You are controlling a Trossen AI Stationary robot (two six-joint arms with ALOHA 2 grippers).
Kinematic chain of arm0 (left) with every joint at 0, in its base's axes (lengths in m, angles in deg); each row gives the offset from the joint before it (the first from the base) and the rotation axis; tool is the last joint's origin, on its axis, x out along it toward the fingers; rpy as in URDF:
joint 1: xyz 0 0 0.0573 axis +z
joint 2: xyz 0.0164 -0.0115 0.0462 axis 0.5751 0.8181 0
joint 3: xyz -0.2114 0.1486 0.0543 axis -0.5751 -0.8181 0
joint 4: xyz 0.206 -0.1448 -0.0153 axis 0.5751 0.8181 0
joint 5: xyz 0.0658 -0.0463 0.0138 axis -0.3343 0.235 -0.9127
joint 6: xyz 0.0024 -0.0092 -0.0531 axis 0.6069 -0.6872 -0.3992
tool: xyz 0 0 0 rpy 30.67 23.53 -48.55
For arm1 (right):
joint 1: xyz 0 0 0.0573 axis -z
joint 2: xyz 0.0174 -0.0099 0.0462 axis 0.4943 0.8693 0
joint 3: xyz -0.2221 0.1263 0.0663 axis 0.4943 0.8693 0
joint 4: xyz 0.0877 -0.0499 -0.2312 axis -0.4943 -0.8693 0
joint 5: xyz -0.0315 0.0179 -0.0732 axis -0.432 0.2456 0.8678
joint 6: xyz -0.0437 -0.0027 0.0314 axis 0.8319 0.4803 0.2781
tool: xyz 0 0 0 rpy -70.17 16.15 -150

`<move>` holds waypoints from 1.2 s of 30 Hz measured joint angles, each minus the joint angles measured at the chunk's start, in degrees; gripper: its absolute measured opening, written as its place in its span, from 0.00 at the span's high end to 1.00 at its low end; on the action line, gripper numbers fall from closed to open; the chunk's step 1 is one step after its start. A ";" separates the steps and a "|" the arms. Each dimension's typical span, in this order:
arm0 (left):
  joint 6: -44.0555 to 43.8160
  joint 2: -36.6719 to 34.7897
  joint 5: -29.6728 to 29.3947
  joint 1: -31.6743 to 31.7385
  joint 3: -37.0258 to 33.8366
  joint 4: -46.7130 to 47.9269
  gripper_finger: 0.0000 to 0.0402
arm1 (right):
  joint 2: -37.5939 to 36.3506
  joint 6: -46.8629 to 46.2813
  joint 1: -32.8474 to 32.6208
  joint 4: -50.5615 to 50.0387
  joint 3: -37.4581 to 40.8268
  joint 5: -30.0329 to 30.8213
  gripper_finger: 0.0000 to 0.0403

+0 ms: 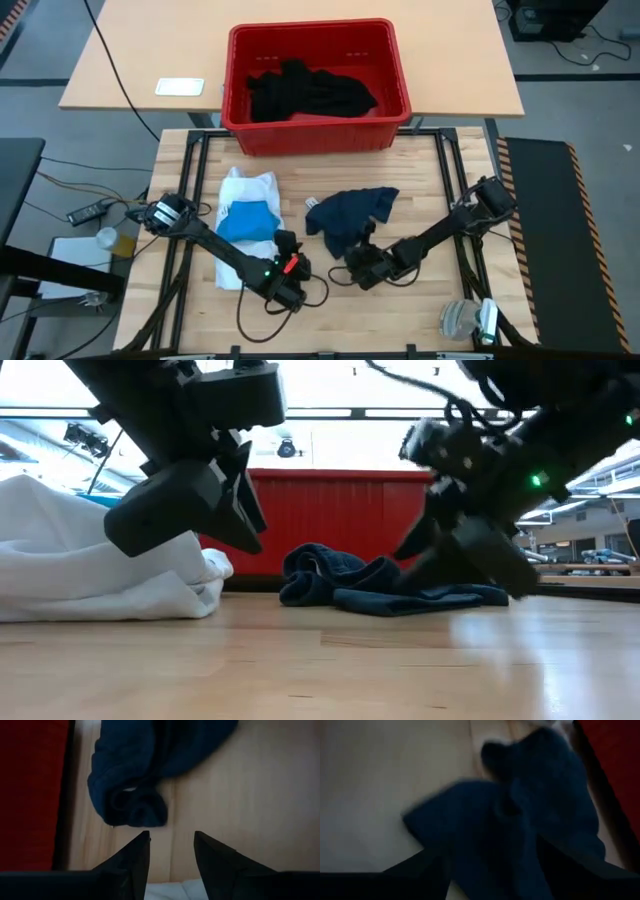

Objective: Fold laundry
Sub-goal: Fold the dark blue underwear

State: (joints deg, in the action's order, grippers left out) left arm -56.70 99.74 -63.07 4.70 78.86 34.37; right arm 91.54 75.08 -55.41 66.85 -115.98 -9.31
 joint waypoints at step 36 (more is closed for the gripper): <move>-2.36 0.11 7.98 2.86 -4.17 -11.55 0.58 | -12.67 -21.08 4.28 -18.27 -7.91 -7.55 0.93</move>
State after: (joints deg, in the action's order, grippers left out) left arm -59.06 99.85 -55.09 7.56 74.69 22.82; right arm 78.87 53.99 -51.12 48.59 -123.89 -16.86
